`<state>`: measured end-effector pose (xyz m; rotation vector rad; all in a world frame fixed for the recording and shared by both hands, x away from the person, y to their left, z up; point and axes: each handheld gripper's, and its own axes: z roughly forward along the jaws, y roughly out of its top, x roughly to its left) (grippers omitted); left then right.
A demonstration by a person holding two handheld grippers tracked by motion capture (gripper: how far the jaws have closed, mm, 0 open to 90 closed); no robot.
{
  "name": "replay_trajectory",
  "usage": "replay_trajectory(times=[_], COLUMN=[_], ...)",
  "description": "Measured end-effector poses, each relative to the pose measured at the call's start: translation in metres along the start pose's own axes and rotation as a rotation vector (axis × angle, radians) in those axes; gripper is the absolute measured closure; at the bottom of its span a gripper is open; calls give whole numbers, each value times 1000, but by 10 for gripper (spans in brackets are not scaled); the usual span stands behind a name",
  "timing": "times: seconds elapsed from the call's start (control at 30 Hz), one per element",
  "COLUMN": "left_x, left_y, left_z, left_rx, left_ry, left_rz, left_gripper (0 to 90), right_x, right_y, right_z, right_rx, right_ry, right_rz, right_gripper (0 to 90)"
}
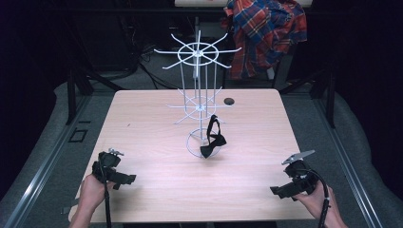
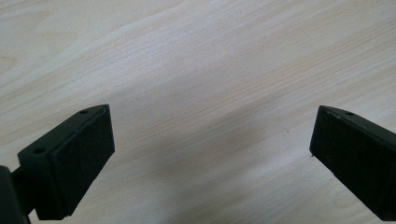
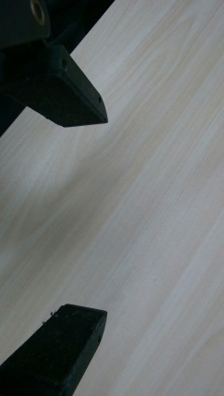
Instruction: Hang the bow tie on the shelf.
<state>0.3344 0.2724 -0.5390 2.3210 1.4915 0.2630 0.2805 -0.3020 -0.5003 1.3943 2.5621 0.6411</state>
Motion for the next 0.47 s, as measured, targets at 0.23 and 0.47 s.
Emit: replay_trajectory(times=[0.23, 0.47], left_x=[-2, -4], left_y=[2, 3], left_z=[2, 3], left_rx=[4, 8], left_ry=[-4, -4], left_rz=[13, 23], left_gripper=[0, 0], right_x=[-1, -6], right_y=[-13, -13], right_z=[10, 11], right_rx=[24, 38], right_ry=[-8, -27], right_rz=[12, 5], right_gripper=[52, 56])
